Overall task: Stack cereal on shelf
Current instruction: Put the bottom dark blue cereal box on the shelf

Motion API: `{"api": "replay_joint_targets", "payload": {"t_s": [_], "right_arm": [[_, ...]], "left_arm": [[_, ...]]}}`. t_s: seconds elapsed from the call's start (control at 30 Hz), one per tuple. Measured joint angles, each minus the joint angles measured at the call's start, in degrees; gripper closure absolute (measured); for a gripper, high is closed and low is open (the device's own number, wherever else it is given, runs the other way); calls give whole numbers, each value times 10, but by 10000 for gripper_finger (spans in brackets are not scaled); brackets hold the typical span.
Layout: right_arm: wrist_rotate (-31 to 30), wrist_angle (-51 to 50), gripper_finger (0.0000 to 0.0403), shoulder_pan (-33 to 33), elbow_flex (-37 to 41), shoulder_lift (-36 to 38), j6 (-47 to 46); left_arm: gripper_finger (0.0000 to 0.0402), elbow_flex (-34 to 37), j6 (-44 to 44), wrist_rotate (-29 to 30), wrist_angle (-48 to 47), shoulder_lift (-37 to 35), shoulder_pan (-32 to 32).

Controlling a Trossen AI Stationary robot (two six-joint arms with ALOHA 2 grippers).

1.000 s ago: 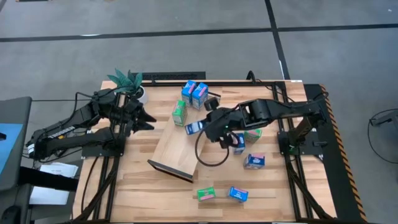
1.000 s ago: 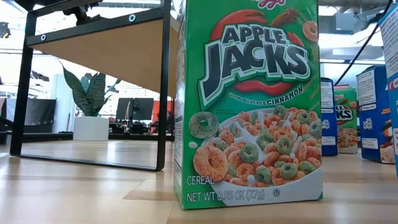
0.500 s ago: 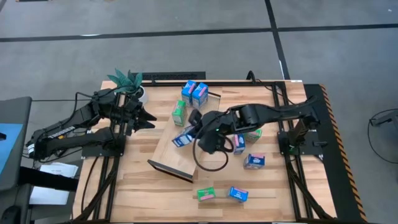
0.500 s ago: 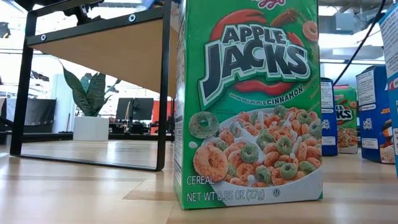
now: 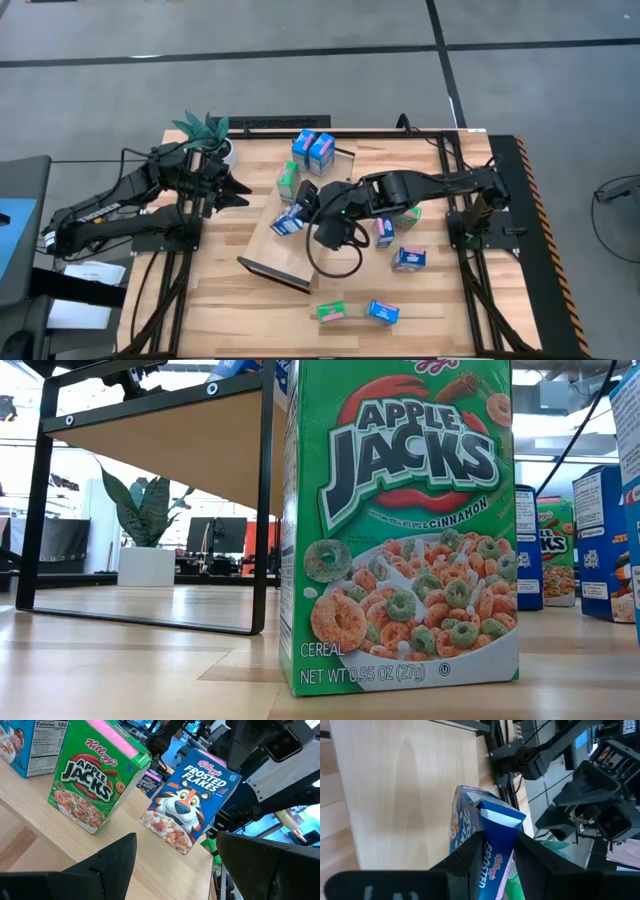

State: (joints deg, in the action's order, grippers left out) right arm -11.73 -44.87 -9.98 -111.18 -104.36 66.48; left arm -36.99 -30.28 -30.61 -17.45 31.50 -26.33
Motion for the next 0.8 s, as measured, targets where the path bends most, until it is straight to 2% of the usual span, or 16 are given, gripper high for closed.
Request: {"api": "replay_joint_targets", "payload": {"t_s": [0.47, 0.8], "right_arm": [[-12, 8, 272, -5, 1, -31, 16], [-10, 8, 214, 1, 0, -31, 15]], "left_arm": [[138, 0, -9, 0, -2, 0, 0], [138, 0, -9, 0, -2, 0, 0]]}}
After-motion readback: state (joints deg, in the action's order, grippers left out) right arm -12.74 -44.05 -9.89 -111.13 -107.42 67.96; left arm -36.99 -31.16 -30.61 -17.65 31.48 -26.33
